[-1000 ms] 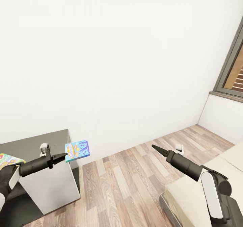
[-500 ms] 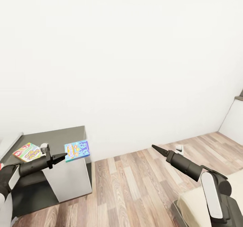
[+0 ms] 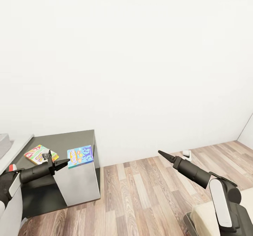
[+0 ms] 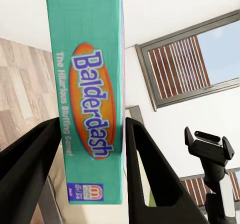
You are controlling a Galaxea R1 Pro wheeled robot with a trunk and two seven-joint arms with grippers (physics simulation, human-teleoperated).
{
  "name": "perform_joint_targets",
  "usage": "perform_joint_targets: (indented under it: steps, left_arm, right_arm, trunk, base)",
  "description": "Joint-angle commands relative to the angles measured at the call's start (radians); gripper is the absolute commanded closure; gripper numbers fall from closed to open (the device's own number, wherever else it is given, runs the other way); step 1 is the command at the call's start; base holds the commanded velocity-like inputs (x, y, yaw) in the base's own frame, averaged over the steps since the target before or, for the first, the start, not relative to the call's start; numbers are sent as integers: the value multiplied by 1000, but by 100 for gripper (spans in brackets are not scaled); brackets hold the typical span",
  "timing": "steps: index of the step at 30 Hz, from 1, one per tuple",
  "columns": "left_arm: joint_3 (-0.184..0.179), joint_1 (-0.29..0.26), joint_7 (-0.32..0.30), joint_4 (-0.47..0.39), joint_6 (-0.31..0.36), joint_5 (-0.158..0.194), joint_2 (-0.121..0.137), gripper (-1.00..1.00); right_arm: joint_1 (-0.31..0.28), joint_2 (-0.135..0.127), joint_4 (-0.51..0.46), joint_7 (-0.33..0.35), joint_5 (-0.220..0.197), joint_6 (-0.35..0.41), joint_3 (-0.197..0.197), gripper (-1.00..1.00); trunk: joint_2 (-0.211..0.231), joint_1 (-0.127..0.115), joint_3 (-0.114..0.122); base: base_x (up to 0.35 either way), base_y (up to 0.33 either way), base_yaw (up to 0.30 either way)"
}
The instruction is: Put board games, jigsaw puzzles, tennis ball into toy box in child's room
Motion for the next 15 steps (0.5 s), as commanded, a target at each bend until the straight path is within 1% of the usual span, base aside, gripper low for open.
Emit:
perform_joint_targets:
  steps: [1,11,15]
  left_arm:
    - [1,-1,-2,0,10,1,0,100]
    - [1,-1,-2,0,10,1,0,100]
    - [0,-1,-2,0,10,1,0,100]
  right_arm:
    - [-1,0,0,4,1,4,-1,-100]
    - [-1,0,0,4,1,5,-2,-100]
    - [-1,0,-1,4,1,5,-2,-100]
  trunk:
    - [-1,0,-2]
    - [-1,0,-2]
    - [-1,0,-1]
  base:
    - [0,0,2]
    - [0,0,3]
    - [0,-25,162]
